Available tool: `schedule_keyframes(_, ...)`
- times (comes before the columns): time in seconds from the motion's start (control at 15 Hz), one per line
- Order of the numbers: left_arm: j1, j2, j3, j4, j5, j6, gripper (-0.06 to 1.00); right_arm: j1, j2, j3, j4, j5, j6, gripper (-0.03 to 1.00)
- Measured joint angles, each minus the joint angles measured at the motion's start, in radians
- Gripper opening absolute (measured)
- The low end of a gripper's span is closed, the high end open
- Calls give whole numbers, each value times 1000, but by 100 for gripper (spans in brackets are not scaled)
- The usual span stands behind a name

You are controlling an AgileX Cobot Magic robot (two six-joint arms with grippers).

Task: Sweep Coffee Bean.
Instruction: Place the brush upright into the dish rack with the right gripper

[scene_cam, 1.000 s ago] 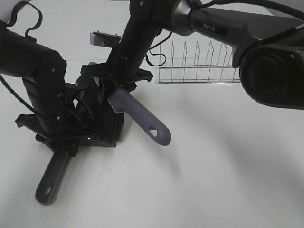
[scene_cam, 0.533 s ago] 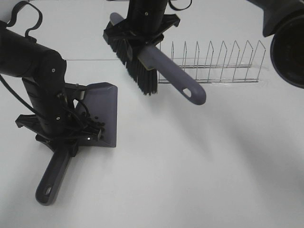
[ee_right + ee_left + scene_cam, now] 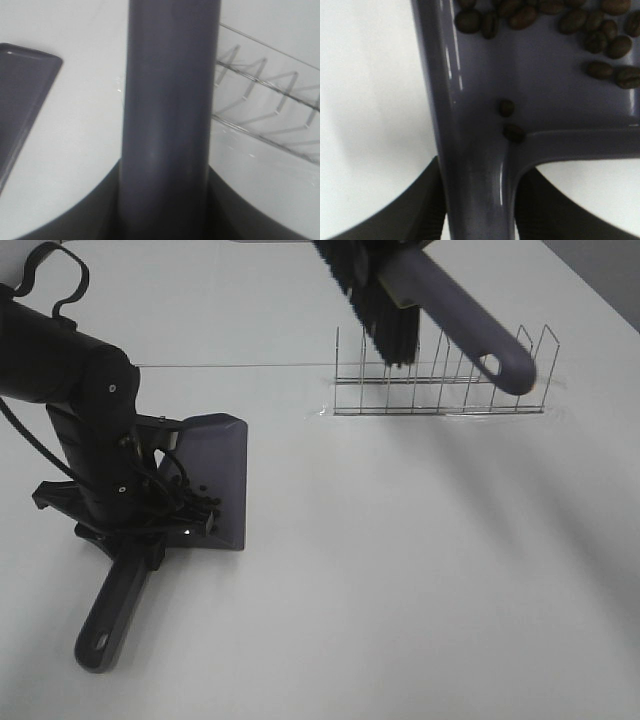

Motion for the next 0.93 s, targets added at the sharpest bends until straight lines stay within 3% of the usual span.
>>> schedule_keyframes(0.6, 0, 0, 0, 0, -2, 0, 38, -340, -314, 647, 31, -7, 10, 34)
schedule_keyframes(0.93, 0, 0, 0, 0, -4, 1, 38, -378, -292, 741, 35, -111, 10, 34)
